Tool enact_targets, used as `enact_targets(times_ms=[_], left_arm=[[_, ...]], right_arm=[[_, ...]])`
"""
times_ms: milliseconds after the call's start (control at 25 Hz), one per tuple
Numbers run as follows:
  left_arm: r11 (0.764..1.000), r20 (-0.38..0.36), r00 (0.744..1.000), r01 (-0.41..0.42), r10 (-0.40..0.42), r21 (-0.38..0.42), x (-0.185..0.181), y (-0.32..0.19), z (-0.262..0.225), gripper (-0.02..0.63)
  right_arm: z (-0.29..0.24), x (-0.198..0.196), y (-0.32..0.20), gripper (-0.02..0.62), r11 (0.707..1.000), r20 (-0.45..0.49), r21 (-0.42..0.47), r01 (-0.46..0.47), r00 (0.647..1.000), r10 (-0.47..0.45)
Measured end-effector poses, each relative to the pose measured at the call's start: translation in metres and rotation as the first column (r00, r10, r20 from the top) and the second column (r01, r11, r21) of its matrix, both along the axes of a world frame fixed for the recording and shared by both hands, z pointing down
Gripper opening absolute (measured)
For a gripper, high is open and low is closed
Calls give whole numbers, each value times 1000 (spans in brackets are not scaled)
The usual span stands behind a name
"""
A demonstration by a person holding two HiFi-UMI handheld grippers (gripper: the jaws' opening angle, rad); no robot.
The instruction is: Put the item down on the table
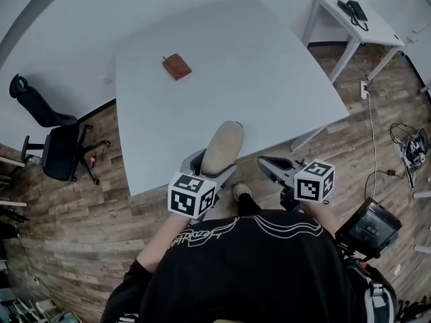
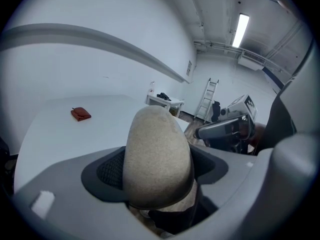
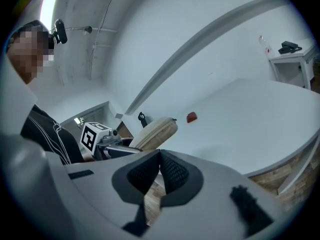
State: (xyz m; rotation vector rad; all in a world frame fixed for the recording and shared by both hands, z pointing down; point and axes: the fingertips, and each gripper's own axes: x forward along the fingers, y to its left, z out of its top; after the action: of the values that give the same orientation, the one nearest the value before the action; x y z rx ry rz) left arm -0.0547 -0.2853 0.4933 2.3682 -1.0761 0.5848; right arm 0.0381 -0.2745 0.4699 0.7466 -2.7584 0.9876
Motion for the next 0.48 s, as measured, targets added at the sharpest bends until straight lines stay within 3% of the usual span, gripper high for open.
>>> enact_targets(times_ms=[280, 480], left_arm=[[998, 34, 997, 65, -65, -15, -12, -40, 24, 383], [996, 132, 988, 81, -84, 31, -22, -78, 41, 383]], right_arm=[[16, 0, -30, 5, 999, -5, -39, 14, 1000, -14], [23, 4, -44, 5, 999, -18, -53, 10, 1000, -11]])
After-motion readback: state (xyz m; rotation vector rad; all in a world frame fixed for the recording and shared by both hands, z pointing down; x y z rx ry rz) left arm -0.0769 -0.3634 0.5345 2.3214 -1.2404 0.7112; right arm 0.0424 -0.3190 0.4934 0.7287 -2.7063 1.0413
